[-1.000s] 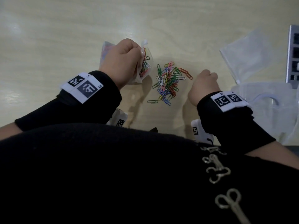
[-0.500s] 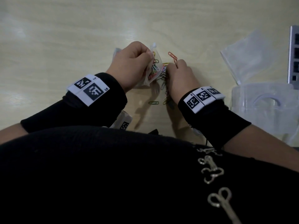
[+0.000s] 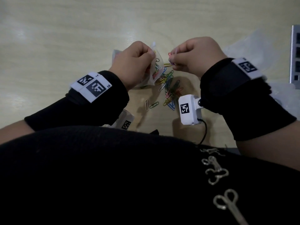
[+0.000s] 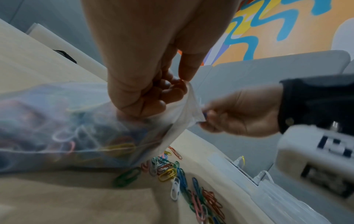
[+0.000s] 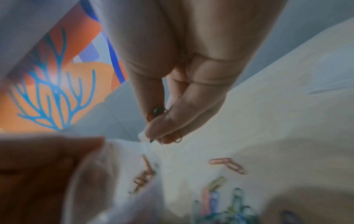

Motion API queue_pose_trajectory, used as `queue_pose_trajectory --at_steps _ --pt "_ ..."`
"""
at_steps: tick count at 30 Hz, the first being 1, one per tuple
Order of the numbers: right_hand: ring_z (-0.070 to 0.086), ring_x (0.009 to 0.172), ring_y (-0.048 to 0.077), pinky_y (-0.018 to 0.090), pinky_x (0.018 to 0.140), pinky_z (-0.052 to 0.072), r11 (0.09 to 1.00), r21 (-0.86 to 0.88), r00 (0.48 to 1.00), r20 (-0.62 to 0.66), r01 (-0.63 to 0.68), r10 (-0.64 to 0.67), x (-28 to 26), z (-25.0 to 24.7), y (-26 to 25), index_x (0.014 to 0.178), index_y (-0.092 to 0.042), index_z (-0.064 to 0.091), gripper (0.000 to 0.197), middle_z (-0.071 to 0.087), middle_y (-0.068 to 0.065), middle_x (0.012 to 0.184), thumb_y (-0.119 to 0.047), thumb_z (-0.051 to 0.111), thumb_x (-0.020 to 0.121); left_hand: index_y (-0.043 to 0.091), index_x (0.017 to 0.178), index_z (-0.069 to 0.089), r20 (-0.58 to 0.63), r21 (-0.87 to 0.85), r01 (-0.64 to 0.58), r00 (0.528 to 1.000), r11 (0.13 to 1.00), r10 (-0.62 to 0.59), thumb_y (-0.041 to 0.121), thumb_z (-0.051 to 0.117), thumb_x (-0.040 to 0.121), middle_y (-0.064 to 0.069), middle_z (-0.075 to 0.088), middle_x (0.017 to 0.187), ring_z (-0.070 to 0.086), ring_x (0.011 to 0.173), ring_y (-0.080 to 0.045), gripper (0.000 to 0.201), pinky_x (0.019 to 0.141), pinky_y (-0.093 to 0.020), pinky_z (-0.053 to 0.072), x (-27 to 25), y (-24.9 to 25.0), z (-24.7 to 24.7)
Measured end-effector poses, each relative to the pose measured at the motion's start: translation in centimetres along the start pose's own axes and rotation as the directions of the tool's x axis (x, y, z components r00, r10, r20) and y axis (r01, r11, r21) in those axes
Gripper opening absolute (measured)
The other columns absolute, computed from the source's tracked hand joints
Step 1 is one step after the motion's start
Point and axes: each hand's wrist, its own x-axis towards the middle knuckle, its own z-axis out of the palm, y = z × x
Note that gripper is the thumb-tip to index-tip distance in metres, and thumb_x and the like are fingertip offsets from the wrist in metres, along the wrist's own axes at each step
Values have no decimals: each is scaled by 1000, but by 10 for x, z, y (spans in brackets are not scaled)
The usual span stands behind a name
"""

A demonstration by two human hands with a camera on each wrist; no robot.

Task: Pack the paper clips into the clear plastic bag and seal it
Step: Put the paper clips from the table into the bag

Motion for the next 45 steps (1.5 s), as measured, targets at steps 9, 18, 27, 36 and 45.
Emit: queue_pose_trajectory --at_steps 9,18,27,36,45 --pt "63 108 22 37 96 50 806 -556 976 177 206 -127 -7 29 -34 113 -17 68 33 66 5 119 -5 47 91 22 64 52 -38 -130 46 998 990 -51 25 51 74 2 50 58 48 57 -16 10 58 -26 39 0 3 -8" --pt "47 113 27 32 88 38 677 -733 992 -119 -59 -42 23 11 14 129 -16 49 35 41 12 134 -12 41 95 22 64 49 -79 -139 19 996 990 -31 13 46 86 15 45 44 42 47 -6 24 61 -27 36 -1 0 -20" --pt "37 117 35 43 93 42 358 -818 892 393 451 -224 1 51 42 127 -13 47 53 40 14 128 -39 62 83 22 64 48 -134 -143 11 991 990 -30 21 47 76 6 46 54 45 54 -14 12 55 -25 39 -1 1 -25" --pt "50 107 36 39 84 44 295 -830 877 413 473 -245 2 37 39 118 -6 56 30 50 19 118 -2 46 90 21 65 47 -136 -151 11 990 988 -32 21 47 74 2 45 58 45 56 -17 10 55 -27 39 -1 0 -27" --pt "67 84 15 25 76 52 824 -560 996 36 83 -76 6 21 14 81 -25 74 12 70 -5 81 -14 69 80 24 63 51 -67 -82 7 998 997 -12 24 51 79 9 49 53 44 48 -8 16 53 -23 36 0 -6 -22"
